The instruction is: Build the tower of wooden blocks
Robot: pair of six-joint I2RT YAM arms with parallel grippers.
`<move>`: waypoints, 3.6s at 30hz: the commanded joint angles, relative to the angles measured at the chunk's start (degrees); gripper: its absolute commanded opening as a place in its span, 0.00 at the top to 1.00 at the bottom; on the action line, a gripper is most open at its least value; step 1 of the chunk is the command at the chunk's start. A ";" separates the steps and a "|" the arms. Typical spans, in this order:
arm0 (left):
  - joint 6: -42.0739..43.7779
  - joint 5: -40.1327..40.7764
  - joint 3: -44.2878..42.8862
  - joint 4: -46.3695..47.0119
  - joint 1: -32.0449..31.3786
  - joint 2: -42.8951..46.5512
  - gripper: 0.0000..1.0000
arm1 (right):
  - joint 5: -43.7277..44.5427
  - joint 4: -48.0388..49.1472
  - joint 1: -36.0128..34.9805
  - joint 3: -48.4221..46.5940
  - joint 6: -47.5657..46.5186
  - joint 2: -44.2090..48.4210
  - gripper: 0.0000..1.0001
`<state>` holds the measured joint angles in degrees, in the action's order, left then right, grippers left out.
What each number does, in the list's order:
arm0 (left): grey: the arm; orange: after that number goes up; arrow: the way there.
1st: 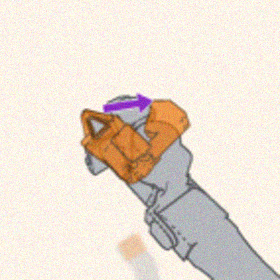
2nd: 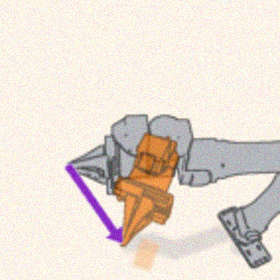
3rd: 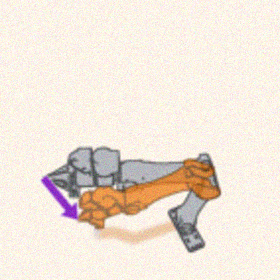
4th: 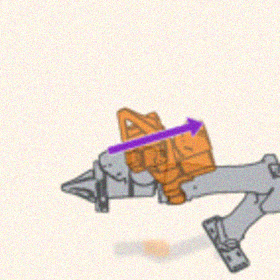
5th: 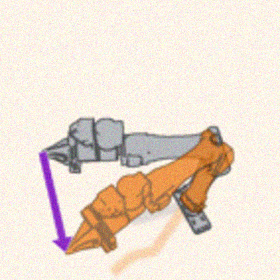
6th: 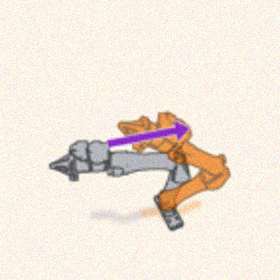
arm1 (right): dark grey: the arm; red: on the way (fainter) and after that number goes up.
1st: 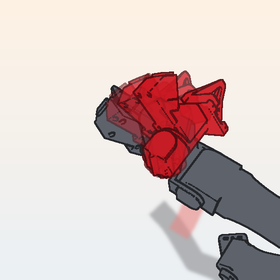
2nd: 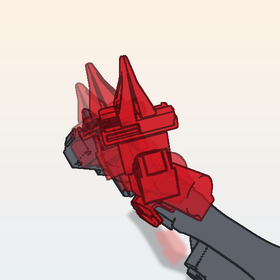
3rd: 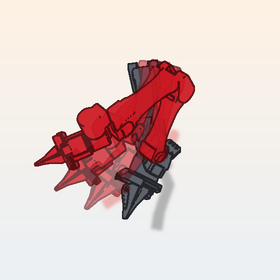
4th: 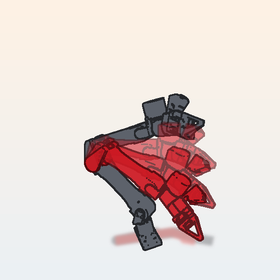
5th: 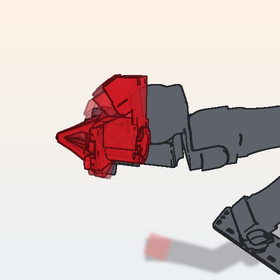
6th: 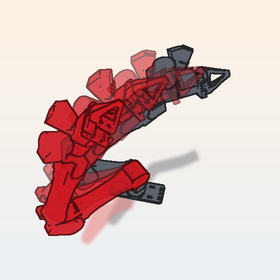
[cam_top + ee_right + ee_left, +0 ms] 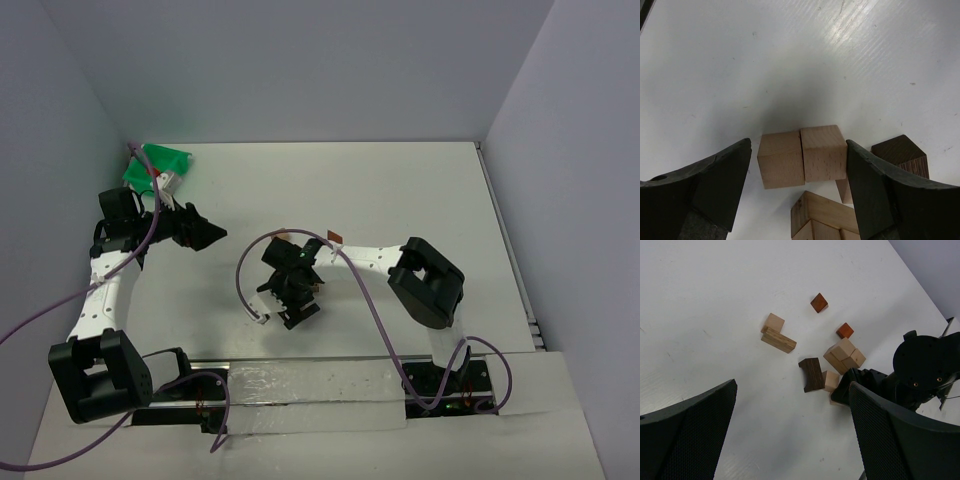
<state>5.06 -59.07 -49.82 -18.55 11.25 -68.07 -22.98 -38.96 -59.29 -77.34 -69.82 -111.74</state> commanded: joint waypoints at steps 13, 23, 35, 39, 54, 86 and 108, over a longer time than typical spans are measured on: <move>0.11 -2.21 0.24 3.06 0.36 0.22 0.02 | -0.22 1.28 -0.09 1.17 -3.05 2.94 0.09; 0.04 -2.06 0.52 3.25 0.36 0.31 0.02 | -1.85 1.74 0.75 0.74 -9.47 2.93 0.10; 0.48 -2.42 0.79 3.08 0.36 0.26 0.02 | -1.01 -1.32 1.02 -1.24 -12.04 0.90 0.16; 0.74 -2.46 0.97 2.92 0.43 0.24 0.01 | -1.00 -1.94 1.30 -1.41 -12.18 0.74 0.16; 0.83 -2.51 1.13 2.93 0.41 0.34 0.02 | -1.72 -2.88 1.37 -2.64 -10.79 0.39 0.28; 1.44 -1.53 -1.63 0.22 0.36 -1.26 0.01 | -2.16 -6.61 10.76 -11.53 27.77 12.24 0.51; 0.83 -1.34 -1.77 0.73 0.41 -2.15 0.01 | -0.40 -3.11 14.55 -2.87 19.20 12.31 0.51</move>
<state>5.17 -59.36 -48.99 -18.22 11.25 -70.11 -23.35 -44.05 -44.95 -80.83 -49.26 -101.25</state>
